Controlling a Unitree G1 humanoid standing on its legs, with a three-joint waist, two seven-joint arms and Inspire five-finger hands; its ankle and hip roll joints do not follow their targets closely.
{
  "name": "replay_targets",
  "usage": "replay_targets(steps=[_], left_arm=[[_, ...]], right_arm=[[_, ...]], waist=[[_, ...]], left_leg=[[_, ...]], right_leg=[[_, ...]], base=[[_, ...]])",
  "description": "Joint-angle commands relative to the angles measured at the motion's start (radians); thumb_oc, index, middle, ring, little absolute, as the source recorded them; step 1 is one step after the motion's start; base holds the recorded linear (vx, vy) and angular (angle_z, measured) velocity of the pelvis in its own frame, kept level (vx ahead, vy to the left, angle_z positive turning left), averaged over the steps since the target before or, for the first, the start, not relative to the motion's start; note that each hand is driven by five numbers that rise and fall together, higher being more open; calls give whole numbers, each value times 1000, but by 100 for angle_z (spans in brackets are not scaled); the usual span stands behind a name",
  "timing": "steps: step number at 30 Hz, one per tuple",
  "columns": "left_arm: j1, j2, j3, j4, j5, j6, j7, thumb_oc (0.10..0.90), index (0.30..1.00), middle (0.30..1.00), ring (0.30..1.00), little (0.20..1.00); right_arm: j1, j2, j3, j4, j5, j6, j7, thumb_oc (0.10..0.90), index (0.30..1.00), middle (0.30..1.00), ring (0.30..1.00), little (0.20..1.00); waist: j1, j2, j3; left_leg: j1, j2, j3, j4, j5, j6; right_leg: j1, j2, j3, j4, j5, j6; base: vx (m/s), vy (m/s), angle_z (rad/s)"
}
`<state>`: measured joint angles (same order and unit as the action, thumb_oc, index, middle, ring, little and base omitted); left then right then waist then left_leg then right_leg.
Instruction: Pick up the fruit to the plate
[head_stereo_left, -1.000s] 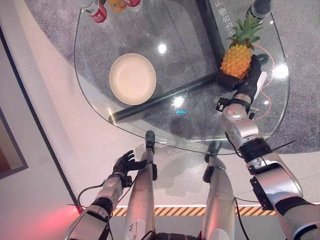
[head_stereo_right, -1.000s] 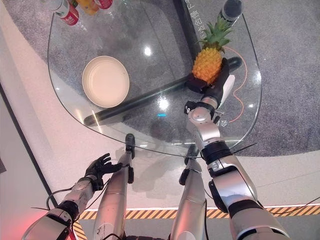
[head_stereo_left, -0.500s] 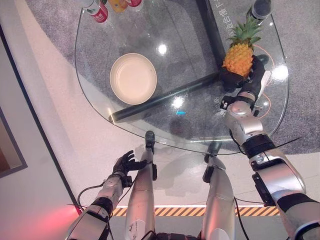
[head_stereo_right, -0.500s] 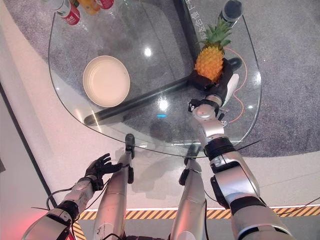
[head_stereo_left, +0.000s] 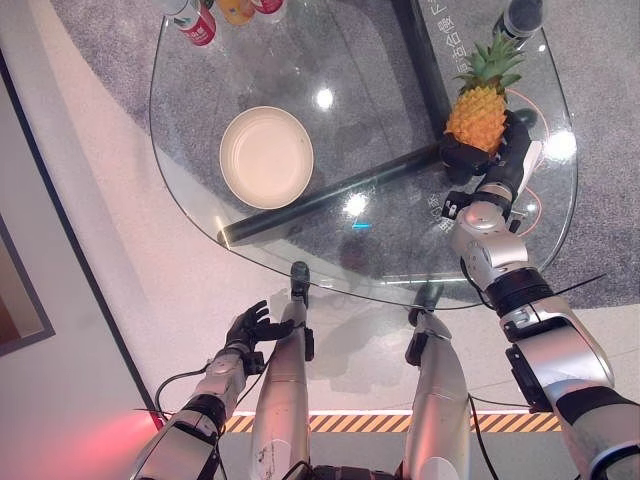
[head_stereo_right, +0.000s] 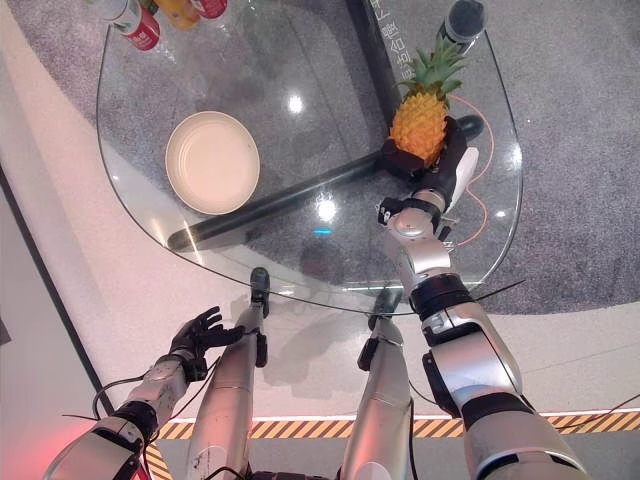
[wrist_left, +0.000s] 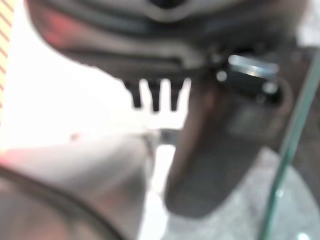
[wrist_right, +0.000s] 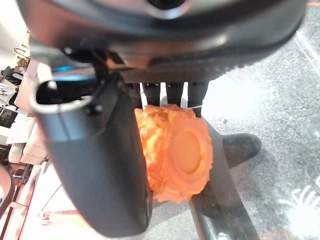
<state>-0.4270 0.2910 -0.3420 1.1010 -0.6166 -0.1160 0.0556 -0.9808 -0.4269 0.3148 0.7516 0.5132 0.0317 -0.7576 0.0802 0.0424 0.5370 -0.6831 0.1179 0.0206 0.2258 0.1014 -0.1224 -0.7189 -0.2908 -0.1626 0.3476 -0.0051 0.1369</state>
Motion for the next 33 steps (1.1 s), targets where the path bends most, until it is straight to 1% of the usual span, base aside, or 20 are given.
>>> replay_targets(steps=[1, 3, 4, 6, 8, 10, 11, 12, 13, 14, 16, 17, 18, 19, 20, 21, 24, 26, 27, 33], left_arm=[[43, 1, -24, 30, 0, -10, 23, 800, 900, 900, 900, 900], [45, -2, -19, 25, -35, -13, 30, 800, 900, 900, 900, 900], [47, -2, -10, 25, -47, -18, 33, 800, 900, 900, 900, 900], [49, 0, 22, 23, -101, -39, 57, 800, 900, 900, 900, 900], [49, 0, 25, 22, -103, -39, 59, 800, 900, 900, 900, 900], [49, 10, 65, 13, -155, -82, 103, 800, 900, 900, 900, 900], [40, 25, 112, -10, -196, -113, 151, 800, 900, 900, 900, 900], [36, 33, 129, -16, -209, -132, 171, 800, 900, 900, 900, 900], [31, 42, 152, -28, -229, -144, 191, 800, 900, 900, 900, 900], [25, 48, 174, -40, -242, -170, 223, 800, 900, 900, 900, 900], [-8, 75, 238, -111, -255, -218, 315, 800, 900, 900, 900, 900], [-23, 84, 259, -145, -256, -236, 342, 800, 900, 900, 900, 900], [-28, 87, 266, -158, -260, -253, 350, 800, 900, 900, 900, 900], [-46, 95, 286, -206, -247, -290, 403, 800, 900, 900, 900, 900], [-46, 95, 286, -206, -247, -290, 403, 800, 900, 900, 900, 900], [-72, 108, 306, -261, -246, -337, 442, 800, 900, 900, 900, 900], [-98, 122, 331, -319, -238, -385, 500, 800, 900, 900, 900, 900], [-105, 125, 342, -342, -244, -419, 520, 800, 900, 900, 900, 900], [-116, 133, 356, -359, -234, -445, 541, 800, 900, 900, 900, 900], [-139, 148, 380, -440, -188, -514, 634, 800, 900, 900, 900, 900]], right_arm=[[14, -17, 16, -4, 7, 3, 69, 100, 300, 300, 300, 200], [15, -17, 19, -27, -33, -2, 80, 100, 300, 300, 300, 200], [17, -17, 22, -43, -51, -14, 96, 100, 300, 300, 300, 200], [28, -19, 34, -101, -133, 5, 87, 100, 300, 300, 300, 200], [30, -20, 35, -107, -133, 7, 86, 100, 300, 300, 300, 200], [42, -30, 42, -156, -174, 10, 97, 100, 300, 300, 300, 200], [63, -33, 43, -203, -201, 8, 108, 100, 300, 300, 300, 200], [73, -34, 46, -219, -209, 7, 106, 100, 300, 300, 300, 200], [87, -32, 48, -241, -219, -1, 110, 100, 300, 300, 300, 200], [100, -29, 48, -259, -230, -20, 124, 100, 300, 300, 300, 200], [141, -12, 56, -335, -276, -43, 135, 100, 300, 300, 300, 200], [154, -6, 58, -362, -296, -52, 138, 100, 300, 300, 300, 200], [159, -4, 59, -371, -306, -61, 140, 100, 300, 300, 300, 200], [179, 1, 60, -421, -337, -57, 138, 100, 300, 300, 300, 200], [179, 1, 60, -421, -337, -57, 138, 100, 300, 300, 300, 200], [200, 7, 58, -464, -371, -75, 146, 100, 300, 300, 300, 200], [223, 19, 58, -513, -424, -99, 158, 100, 300, 300, 300, 200], [226, 27, 61, -532, -451, -111, 168, 100, 300, 300, 300, 200], [225, 30, 65, -552, -468, -114, 182, 100, 300, 300, 300, 200], [230, 25, 82, -600, -551, -130, 233, 100, 300, 300, 300, 200]], waist=[[19, 38, -17], [18, 37, -17], [18, 37, -17], [14, 37, -17], [14, 37, -17], [9, 35, -17], [7, 35, -17], [5, 34, -17], [4, 33, -17], [2, 32, -17], [-1, 26, -17], [-2, 23, -17], [-3, 21, -17], [-5, 16, -17], [-5, 16, -17], [-8, 10, -17], [-12, 0, -17], [-13, -3, -17], [-15, -7, -17], [-16, -9, -17]], left_leg=[[-33, -11, 1, 17, 4, 34], [-33, -12, 0, 15, 5, 34], [-31, -12, 0, 13, 6, 33], [-33, -13, 2, 13, 7, 32], [-33, -13, 2, 13, 8, 32], [-33, -12, 4, 15, 9, 30], [-32, -10, 5, 15, 8, 29], [-32, -10, 5, 16, 8, 29], [-32, -10, 5, 17, 7, 29], [-32, -11, 4, 18, 6, 29], [-33, -11, 2, 17, 6, 27], [-34, -12, 1, 17, 5, 26], [-34, -12, 0, 16, 5, 26], [-36, -12, -1, 16, 5, 26], [-36, -12, -1, 16, 5, 26], [-38, -12, -4, 14, 5, 27], [-39, -11, -5, 15, 4, 26], [-39, -9, -5, 16, 3, 25], [-39, -6, -4, 17, 3, 23], [-40, -3, -4, 19, 2, 21]], right_leg=[[-3, 3, -36, -18, 82, -1], [-4, 4, -36, -20, 82, -1], [-3, 4, -35, -21, 82, 0], [-5, 6, -32, -21, 81, 0], [-5, 6, -31, -21, 81, 0], [-7, 8, -27, -17, 78, -1], [-9, 9, -23, -13, 73, -1], [-10, 9, -22, -11, 71, -1], [-10, 9, -20, -9, 69, -1], [-11, 9, -18, -8, 67, -1], [-14, 10, -15, -5, 64, -1], [-14, 11, -15, -5, 63, -1], [-15, 11, -15, -6, 63, -1], [-16, 12, -14, -5, 62, -1], [-16, 12, -14, -5, 62, -1], [-16, 13, -14, -7, 62, -1], [-13, 18, -15, -10, 61, -2], [-12, 21, -15, -10, 60, -2], [-11, 23, -14, -10, 58, -4], [-6, 26, -10, -10, 52, -7]], base=[[0, 0, 0], [0, 0, 0], [0, 0, 0], [0, 0, 0], [0, 0, 0], [3, 20, 0], [0, 0, 0], [0, 0, 0], [0, 0, 0], [0, 0, 0], [-4, -21, 0], [-12, -47, 1], [-17, -62, 1], [-11, -41, 0], [-17, -74, 0], [-14, -62, 3], [-13, -53, 4], [0, 0, 0], [0, 0, 0], [0, 0, 0]])
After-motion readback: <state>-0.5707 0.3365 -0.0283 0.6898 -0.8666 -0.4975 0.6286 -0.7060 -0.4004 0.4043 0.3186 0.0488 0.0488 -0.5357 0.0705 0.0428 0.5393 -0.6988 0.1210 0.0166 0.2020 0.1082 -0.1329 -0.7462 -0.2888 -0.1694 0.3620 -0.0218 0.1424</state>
